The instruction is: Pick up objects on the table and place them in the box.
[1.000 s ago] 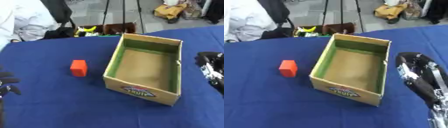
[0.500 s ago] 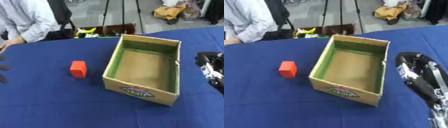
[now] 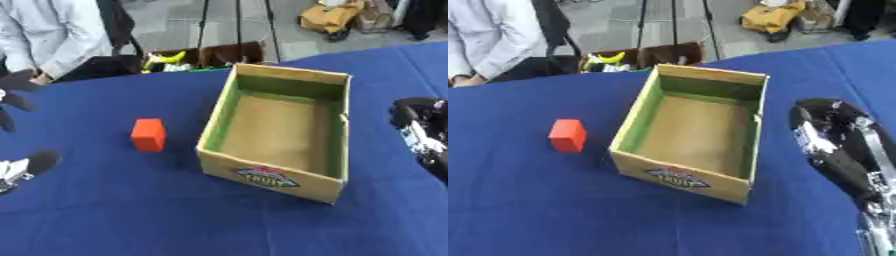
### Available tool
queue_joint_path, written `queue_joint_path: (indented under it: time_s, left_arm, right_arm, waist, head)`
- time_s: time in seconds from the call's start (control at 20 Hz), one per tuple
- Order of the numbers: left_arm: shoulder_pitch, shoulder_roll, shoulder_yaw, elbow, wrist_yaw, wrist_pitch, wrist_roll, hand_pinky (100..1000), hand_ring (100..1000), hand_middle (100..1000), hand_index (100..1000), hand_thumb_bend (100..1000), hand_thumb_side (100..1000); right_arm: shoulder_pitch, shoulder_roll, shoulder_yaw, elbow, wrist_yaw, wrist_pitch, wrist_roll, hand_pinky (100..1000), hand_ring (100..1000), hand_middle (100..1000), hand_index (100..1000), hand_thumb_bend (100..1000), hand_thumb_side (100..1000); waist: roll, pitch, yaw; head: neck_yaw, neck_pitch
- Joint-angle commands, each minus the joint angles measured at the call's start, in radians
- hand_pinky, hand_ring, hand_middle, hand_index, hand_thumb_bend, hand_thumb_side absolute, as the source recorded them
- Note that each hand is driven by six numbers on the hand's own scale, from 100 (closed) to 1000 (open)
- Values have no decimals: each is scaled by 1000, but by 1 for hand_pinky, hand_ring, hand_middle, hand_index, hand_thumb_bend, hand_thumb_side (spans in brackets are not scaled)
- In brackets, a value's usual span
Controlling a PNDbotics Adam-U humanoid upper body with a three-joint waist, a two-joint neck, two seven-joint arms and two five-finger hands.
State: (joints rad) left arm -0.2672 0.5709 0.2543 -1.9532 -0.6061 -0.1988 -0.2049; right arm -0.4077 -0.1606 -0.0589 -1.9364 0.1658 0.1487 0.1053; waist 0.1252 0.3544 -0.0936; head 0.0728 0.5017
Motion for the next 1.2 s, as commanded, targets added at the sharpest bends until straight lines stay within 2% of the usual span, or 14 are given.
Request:
queue_joint_path:
  time_s: [0.05,0.45,0.6,0.65,0.9,1.05,1.15,1.2]
  left_arm:
    - [-37,101,-14,48,36,-35,-71,436,641,808,985,814,903]
    - [-181,248,-65,329,70,-157,-300,450,603,883,1000,721,720]
    - [-240,275,-86,427,62,-182,-344,417,491,878,1000,698,684]
    - [-259,280,-94,457,58,-188,-357,417,489,875,1000,695,682]
    - [-340,294,-132,574,2,-205,-405,460,537,872,1000,642,666]
    - [-388,287,-156,637,-44,-217,-414,479,667,864,1000,642,652]
    - [-415,280,-170,678,-65,-227,-423,399,532,889,1000,641,630]
    - [-428,277,-176,698,-73,-232,-430,387,473,899,1000,639,621]
  right_arm:
    - [-17,-21,8,-23,-3,-8,1,850,806,529,717,203,473]
    - [-13,-31,18,-11,-5,-9,9,850,805,528,717,212,472]
    - [-10,-33,22,-8,-5,-11,13,851,806,528,717,213,471]
    - [-10,-34,23,-7,-5,-11,15,851,806,528,717,213,471]
    - [-9,-41,28,-4,-5,-12,23,851,806,527,716,217,470]
    - [-9,-44,31,-2,-5,-13,28,852,807,527,716,218,469]
    - [-11,-48,33,-1,-5,-13,31,852,806,527,716,220,468]
    - [-12,-49,34,0,-4,-14,33,852,806,527,716,221,468]
  waist:
    - [0,-18,-5]
    - [15,-27,-41]
    - [23,-32,-56]
    - [26,-32,-60]
    - [39,-33,-85]
    - [47,-32,-100]
    - [52,-29,-109]
    - [54,-28,-113]
  head:
    - [7,9]
    - [31,9]
    - [39,8]
    - [41,7]
    - [55,5]
    - [67,0]
    - [74,-3]
    - [76,-4]
